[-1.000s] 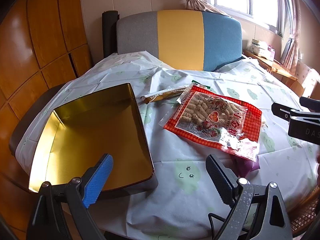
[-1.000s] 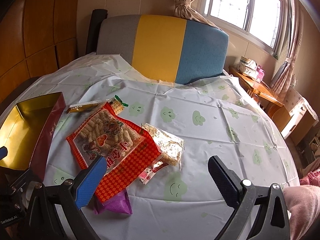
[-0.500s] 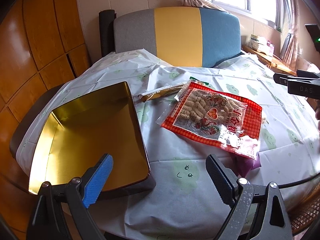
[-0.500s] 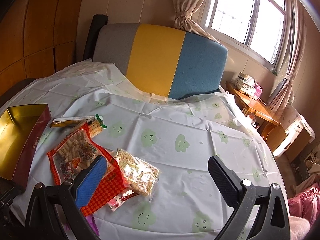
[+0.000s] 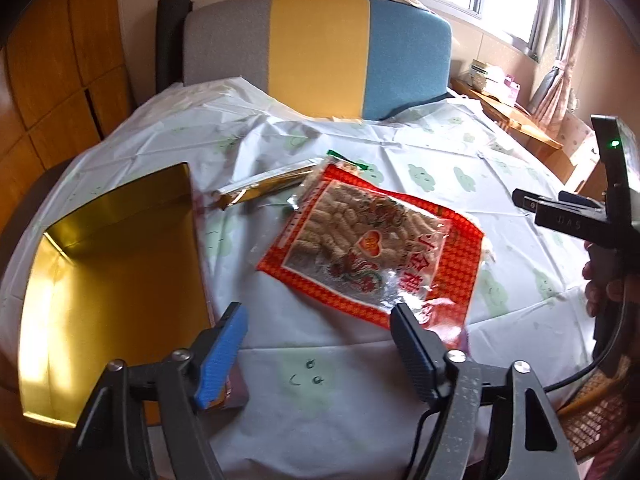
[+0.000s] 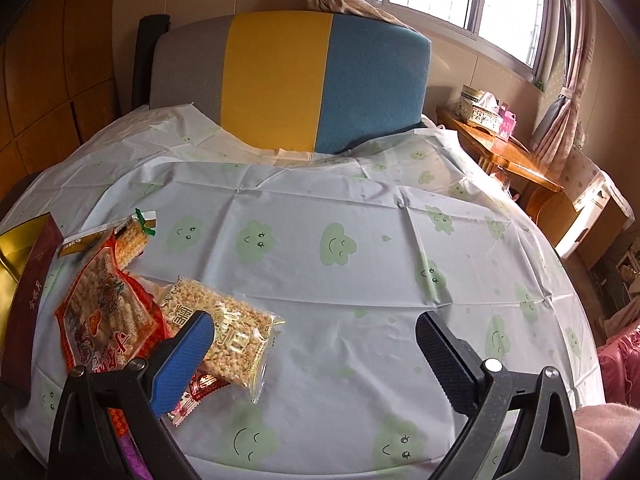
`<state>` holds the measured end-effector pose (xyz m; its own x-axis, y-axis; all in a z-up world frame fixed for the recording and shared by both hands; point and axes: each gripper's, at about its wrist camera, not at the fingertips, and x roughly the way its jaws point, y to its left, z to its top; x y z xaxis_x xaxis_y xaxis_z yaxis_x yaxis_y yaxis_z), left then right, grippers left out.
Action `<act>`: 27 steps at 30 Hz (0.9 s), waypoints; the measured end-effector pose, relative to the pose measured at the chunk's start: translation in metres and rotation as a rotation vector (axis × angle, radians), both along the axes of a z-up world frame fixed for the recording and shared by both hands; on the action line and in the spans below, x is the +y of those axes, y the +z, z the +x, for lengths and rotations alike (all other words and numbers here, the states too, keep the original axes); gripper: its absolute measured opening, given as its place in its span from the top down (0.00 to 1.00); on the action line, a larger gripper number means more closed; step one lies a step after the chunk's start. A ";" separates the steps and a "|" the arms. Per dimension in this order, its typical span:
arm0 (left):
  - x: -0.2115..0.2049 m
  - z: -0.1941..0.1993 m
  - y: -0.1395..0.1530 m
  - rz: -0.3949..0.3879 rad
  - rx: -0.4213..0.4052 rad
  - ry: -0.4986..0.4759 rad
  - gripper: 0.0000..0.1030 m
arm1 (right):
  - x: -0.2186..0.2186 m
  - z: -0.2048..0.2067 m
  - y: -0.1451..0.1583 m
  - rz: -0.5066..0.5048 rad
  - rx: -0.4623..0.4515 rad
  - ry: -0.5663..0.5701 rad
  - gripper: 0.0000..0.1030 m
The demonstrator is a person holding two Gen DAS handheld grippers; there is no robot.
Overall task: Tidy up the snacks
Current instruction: 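Close the left tool on the red peanut-snack bag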
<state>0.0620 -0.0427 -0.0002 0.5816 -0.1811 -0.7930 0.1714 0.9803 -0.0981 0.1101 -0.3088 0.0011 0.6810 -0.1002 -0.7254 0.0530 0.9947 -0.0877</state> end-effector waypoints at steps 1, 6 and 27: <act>-0.003 0.009 0.000 -0.038 0.032 -0.006 0.35 | -0.001 -0.001 0.000 0.004 0.002 -0.004 0.01; -0.021 0.062 -0.001 -0.164 0.170 0.031 0.36 | -0.005 -0.001 0.003 0.023 -0.004 -0.018 0.01; -0.073 0.175 -0.048 -0.050 0.500 0.237 0.14 | -0.024 -0.001 0.010 0.145 -0.006 -0.047 0.01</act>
